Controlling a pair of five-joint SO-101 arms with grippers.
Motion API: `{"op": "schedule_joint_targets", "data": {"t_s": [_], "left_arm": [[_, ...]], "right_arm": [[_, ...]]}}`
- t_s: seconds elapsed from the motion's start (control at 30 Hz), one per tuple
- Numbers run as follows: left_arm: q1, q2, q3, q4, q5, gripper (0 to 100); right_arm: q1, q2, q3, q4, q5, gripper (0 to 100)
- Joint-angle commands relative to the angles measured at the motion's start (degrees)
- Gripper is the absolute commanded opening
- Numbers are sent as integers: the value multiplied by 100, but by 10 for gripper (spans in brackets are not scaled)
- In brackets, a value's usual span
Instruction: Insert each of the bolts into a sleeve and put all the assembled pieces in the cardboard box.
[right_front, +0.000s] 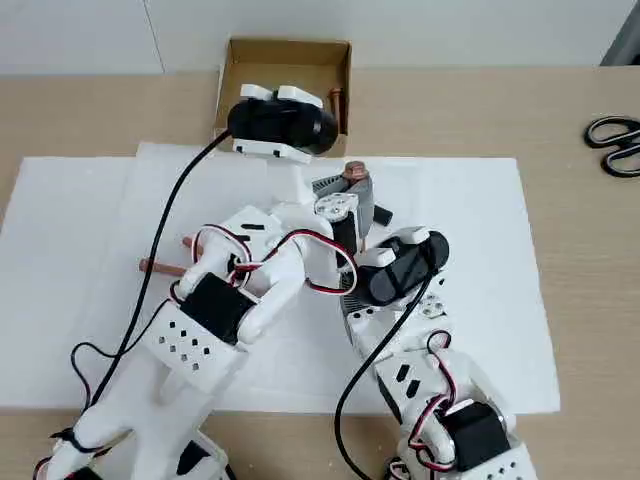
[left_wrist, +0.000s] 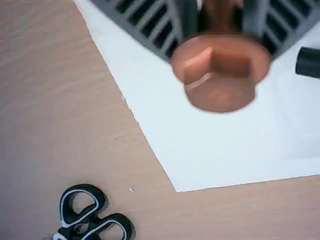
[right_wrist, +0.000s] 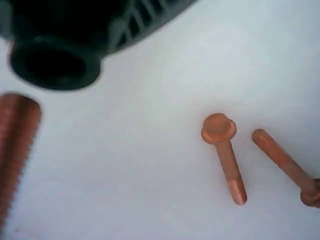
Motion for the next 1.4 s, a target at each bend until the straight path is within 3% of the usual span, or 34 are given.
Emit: {"op": "schedule_joint_targets", "data": {"t_s": [0.0,1.17,1.37], "left_arm": [[-9,-35,-22,-158,53,5],[211,-35,136,281,149,5],[237,-35,259,290,-299,5]], "right_arm": [[22,-84,-132,-136,-44,4],[207,-84,-185,-163,-387,4],[207,-84,-185,-163,-387,4]]}}
